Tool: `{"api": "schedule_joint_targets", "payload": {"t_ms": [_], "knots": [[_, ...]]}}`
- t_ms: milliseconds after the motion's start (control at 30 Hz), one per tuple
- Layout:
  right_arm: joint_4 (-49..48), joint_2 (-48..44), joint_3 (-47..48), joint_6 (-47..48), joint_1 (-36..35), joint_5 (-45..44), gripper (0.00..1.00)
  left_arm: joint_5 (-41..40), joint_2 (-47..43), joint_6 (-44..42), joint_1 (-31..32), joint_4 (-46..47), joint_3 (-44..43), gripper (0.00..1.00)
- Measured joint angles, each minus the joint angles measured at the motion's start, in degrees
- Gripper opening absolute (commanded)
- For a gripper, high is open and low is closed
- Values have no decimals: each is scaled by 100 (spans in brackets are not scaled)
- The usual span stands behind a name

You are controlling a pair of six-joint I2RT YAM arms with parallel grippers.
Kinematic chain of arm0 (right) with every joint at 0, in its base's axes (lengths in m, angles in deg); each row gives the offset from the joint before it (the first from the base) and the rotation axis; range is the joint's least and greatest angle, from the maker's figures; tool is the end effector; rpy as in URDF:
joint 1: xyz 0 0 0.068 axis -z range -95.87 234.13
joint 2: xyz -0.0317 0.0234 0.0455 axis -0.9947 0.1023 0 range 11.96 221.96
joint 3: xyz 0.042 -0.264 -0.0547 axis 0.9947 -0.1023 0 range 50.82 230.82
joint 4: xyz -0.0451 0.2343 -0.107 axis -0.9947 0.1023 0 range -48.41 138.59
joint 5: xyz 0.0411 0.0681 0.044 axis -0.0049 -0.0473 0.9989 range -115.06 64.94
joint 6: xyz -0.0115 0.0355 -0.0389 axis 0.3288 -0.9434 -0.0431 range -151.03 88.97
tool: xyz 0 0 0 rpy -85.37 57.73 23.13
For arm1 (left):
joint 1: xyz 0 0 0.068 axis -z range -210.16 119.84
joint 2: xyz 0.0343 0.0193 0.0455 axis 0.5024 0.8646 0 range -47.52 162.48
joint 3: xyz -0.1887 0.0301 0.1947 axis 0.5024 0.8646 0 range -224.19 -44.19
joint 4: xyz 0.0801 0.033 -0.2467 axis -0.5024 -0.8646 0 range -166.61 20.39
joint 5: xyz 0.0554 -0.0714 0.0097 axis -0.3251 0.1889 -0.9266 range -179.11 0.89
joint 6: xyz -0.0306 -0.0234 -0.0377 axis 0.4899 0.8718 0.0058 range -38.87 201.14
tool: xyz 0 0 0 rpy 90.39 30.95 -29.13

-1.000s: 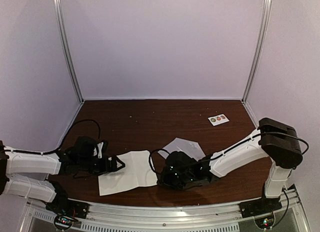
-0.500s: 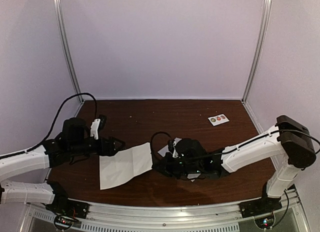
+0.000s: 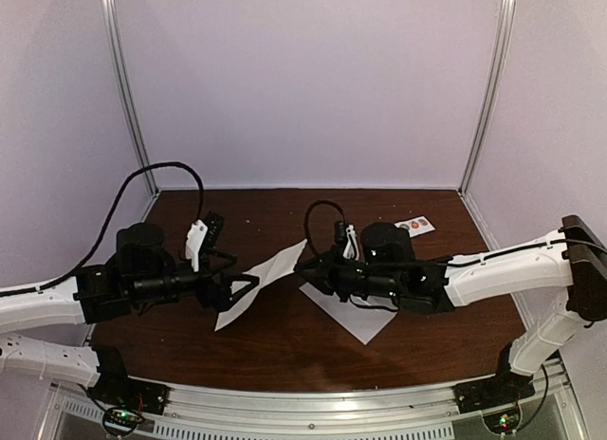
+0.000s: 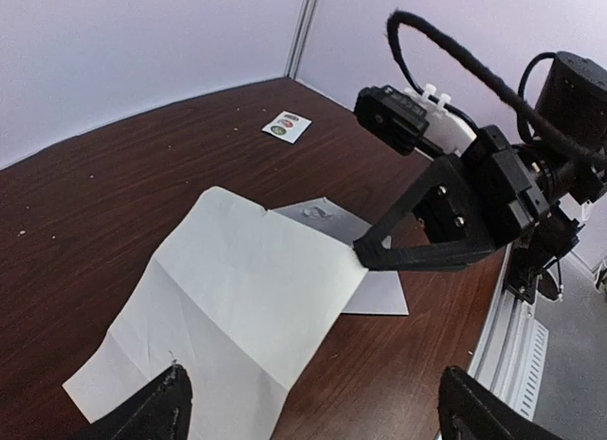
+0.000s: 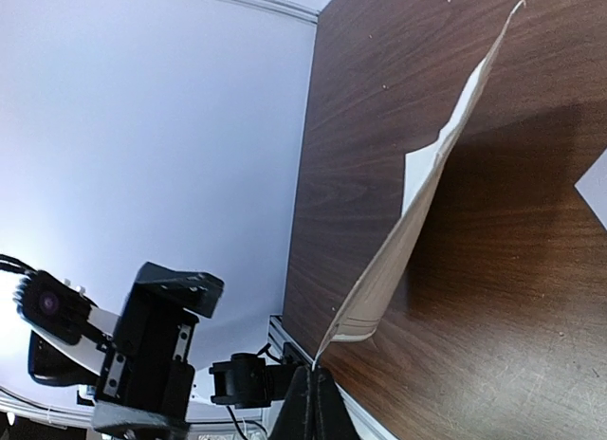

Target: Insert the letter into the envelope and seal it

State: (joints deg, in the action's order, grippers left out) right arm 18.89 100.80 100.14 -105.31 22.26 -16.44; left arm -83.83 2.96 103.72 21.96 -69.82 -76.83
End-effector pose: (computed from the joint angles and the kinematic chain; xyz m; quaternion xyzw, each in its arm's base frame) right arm 0.1586 0.3080 0.2363 0.0420 0.8008 0.5739 0.1659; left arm 0.1249 -0.1659 0.2654 0.2322 0.7748 -0.3857 0.4439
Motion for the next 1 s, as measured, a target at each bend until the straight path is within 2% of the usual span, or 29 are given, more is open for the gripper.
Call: {"api": "schedule_joint_targets", "payload": {"t_ms": [200, 400, 433, 533, 600, 633, 1000], "knots": [[195, -223, 203, 129, 79, -188, 0, -745, 667, -149, 682, 164, -210, 92], [387, -339, 210, 197, 116, -273, 0, -1486, 1154, -260, 831, 236, -238, 91], [396, -341, 210, 199, 120, -275, 0, -1598, 1246, -273, 831, 262, -247, 88], [459, -341, 214, 199, 125, -291, 0, -1869, 1556, -275, 831, 339, -282, 69], [503, -341, 214, 197, 125, -299, 0, -2009, 1764, -299, 831, 337, -328, 50], [518, -341, 214, 195, 125, -308, 0, -2072, 1869, -280, 831, 348, -361, 45], [614, -343, 221, 181, 127, -354, 0, -2304, 2280, -286, 831, 686, -402, 38]]}}
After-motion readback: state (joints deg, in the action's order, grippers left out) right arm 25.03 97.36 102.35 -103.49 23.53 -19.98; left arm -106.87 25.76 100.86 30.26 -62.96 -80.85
